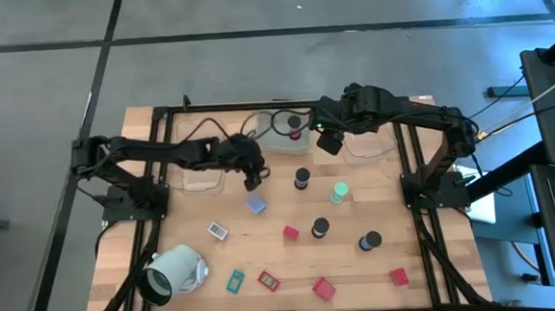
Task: Pick & Place Office items
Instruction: Put the yellow hourglass timer into the gray bin
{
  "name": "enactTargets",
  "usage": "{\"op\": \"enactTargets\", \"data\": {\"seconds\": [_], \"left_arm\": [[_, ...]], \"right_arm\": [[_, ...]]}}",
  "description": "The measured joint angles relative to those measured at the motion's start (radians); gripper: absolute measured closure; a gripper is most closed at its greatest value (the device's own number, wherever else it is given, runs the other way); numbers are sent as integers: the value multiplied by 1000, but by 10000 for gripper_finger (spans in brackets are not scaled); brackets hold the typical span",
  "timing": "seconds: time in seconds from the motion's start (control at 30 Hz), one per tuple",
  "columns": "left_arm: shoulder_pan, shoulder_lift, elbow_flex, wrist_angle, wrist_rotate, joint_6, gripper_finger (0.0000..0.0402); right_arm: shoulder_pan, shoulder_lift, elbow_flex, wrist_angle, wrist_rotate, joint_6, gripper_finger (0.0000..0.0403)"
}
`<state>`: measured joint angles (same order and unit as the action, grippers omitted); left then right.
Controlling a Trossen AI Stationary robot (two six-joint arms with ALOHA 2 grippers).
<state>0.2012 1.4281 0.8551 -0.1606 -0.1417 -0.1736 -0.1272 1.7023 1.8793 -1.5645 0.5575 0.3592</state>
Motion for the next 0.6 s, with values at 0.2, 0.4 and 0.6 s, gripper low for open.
{"op": "enactTargets", "data": {"seconds": [0.2, 0.4, 0.6], "left_arm": [[68, -50, 0, 155, -198, 51, 185], [196, 7, 1, 252, -63, 56, 195], [280, 119, 31, 315, 37, 30, 190]], "right_arm": [[0, -35, -1, -7, 0, -36, 131], [-3, -80, -1, -4, 0, -34, 131], [-3, -120, -1, 40, 4, -38, 131]]}}
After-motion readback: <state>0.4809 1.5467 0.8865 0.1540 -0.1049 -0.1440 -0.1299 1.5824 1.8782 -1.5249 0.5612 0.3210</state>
